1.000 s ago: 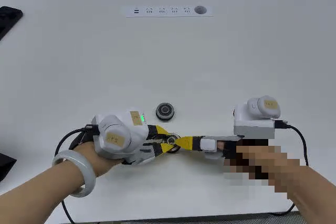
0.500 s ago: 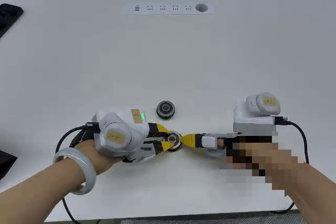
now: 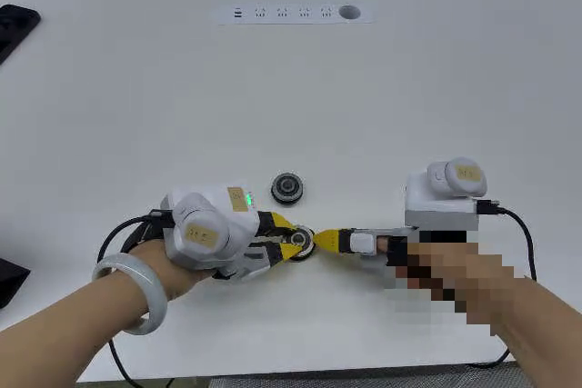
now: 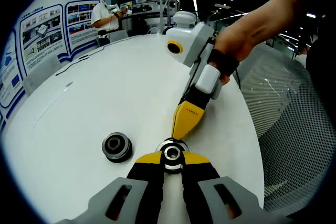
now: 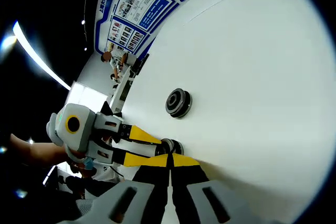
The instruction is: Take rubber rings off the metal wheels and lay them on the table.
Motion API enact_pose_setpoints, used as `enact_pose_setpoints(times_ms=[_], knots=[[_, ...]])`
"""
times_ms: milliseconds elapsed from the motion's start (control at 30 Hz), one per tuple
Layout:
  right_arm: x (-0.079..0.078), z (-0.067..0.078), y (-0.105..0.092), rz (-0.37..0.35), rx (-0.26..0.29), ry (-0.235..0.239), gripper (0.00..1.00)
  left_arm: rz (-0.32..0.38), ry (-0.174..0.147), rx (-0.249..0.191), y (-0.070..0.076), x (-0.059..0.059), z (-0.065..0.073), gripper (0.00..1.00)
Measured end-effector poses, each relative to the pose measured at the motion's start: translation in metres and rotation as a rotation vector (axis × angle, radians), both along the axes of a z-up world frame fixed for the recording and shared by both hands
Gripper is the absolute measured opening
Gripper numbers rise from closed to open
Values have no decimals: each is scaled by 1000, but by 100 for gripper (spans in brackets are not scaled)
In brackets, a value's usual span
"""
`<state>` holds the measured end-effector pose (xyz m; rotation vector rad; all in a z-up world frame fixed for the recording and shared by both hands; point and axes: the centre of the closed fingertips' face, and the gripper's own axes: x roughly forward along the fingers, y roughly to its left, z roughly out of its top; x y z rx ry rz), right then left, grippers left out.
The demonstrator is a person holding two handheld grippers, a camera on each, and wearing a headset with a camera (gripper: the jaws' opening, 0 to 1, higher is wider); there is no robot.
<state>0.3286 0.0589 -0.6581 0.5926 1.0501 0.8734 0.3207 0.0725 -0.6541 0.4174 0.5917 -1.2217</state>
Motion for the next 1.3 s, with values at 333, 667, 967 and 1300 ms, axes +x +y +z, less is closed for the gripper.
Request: enact_pose_setpoints(times_ms=[333,667,967,1300], knots=[[-1,4,4,-13,18,5,2,0,1,1,0,0,0,12],[-2,8,9,-10,35,3,2,-3,0,2,0,0,1,12],[1,25,24,7,84,-32,2,-3,0,4,1,0,1,12],[1,14,11,-30,49,-5,2,2,-1,15,1,1,0,12]])
